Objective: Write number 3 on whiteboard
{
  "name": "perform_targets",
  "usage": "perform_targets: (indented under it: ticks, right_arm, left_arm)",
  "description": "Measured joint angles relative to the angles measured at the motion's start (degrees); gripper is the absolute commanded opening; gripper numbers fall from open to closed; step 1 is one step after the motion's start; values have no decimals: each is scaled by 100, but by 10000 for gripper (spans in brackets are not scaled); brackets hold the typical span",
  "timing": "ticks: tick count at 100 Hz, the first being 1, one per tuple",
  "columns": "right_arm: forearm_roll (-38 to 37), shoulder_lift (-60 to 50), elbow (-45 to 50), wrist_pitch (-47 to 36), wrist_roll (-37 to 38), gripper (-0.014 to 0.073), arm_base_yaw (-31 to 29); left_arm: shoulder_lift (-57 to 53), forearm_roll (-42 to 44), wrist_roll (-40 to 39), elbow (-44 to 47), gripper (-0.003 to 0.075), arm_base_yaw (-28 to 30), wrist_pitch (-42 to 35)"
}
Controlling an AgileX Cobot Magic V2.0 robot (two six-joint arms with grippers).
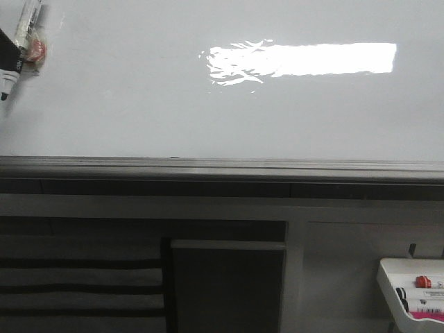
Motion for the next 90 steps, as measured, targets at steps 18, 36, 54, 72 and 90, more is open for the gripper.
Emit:
perform_targets:
  ticks: [18, 36, 54, 72, 90]
  right_arm:
    - [0, 0, 0, 0, 0, 525, 0]
    - [0, 0, 0, 0, 0, 525, 0]
    - [0, 0, 0, 0, 0, 525, 0]
    - [0, 0, 0, 0, 0, 525, 0]
    - [0, 0, 0, 0, 0, 525, 0]
  left_arm:
    - [451, 136, 0, -126, 365, 0, -223]
    - [706, 174, 0, -148, 364, 0, -479]
    - [826, 174, 0, -148, 292, 0, -539]
    - [826, 174, 0, -148, 189, 0, -601]
    - [826, 179, 0, -148, 102, 0, -601]
